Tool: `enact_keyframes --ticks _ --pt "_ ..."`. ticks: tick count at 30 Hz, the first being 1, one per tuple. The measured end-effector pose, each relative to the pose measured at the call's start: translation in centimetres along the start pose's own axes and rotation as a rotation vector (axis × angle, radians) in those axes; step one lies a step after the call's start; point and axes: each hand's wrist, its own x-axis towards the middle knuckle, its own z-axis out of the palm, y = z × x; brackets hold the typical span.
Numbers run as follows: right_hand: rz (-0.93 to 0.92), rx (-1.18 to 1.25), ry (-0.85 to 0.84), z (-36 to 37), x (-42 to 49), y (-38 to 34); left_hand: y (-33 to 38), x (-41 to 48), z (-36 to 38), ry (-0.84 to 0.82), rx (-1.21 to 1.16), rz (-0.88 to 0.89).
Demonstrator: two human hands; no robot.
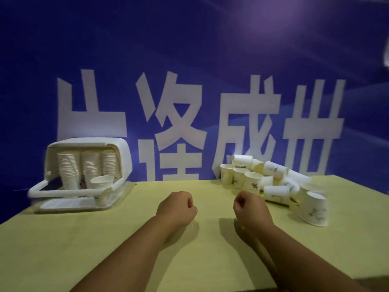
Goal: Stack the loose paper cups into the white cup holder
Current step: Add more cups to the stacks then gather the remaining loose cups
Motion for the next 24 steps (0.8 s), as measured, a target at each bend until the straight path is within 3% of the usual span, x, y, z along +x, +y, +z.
enact_keyframes --ticks 4,9,12,24 --pt "0.134 -0.098 0.002 -3.4 -0.4 5.7 3.9 0.9 3.4 -0.133 -0.059 0.062" --pt "0.229 0.129 0.061 -5.6 0.3 9.0 7.7 2.6 8.0 -0.211 -0.13 0.092" --pt "0.257 0.143 0.065 -5.9 2.3 10.2 10.3 4.3 10.2 -0.209 -0.136 0.092" --pt "0.174 0.204 0.013 -4.0 5.6 13.5 17.4 12.7 14.0 -0.242 -0.189 0.137"
